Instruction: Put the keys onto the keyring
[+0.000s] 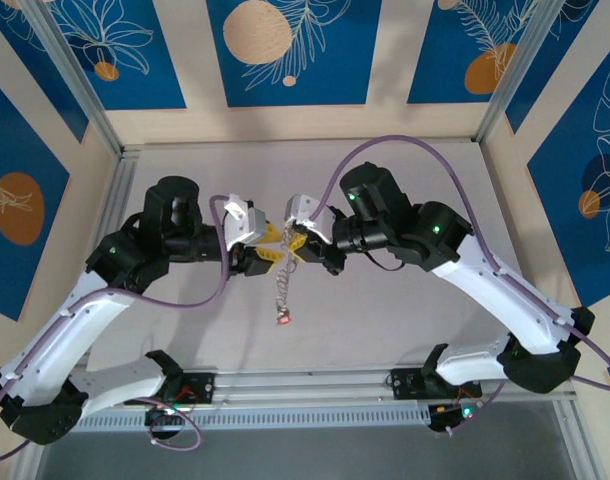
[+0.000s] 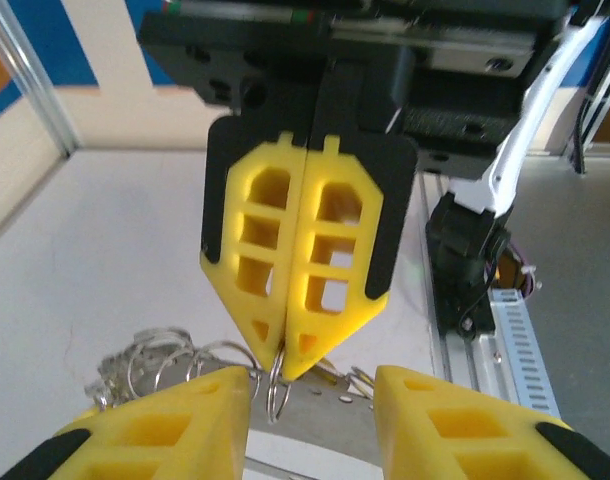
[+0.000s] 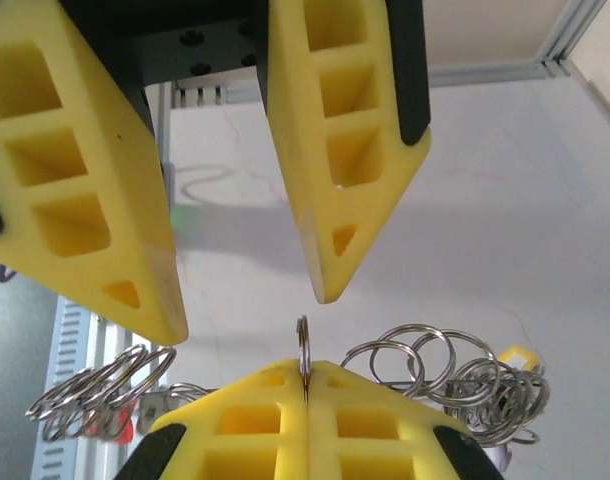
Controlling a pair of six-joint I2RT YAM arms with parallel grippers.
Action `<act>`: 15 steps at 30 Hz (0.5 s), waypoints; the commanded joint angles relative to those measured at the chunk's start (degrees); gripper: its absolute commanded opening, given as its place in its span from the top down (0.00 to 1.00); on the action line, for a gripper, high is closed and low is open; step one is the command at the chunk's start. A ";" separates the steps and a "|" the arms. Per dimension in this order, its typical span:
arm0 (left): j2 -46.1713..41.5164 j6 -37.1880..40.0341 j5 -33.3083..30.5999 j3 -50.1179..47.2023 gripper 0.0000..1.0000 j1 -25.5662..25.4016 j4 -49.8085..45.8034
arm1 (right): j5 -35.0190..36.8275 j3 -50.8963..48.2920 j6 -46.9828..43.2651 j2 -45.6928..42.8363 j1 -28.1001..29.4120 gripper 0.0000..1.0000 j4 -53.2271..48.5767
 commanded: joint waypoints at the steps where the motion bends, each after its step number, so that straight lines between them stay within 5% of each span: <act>1: 0.37 2.86 -2.76 -0.25 0.62 -0.63 -3.20 | 0.92 3.76 -3.28 -0.41 0.69 1.00 -1.97; 15: 1.93 3.25 -1.22 -0.61 0.63 -0.72 -2.01 | -1.72 4.60 -3.95 0.75 2.45 1.00 -1.99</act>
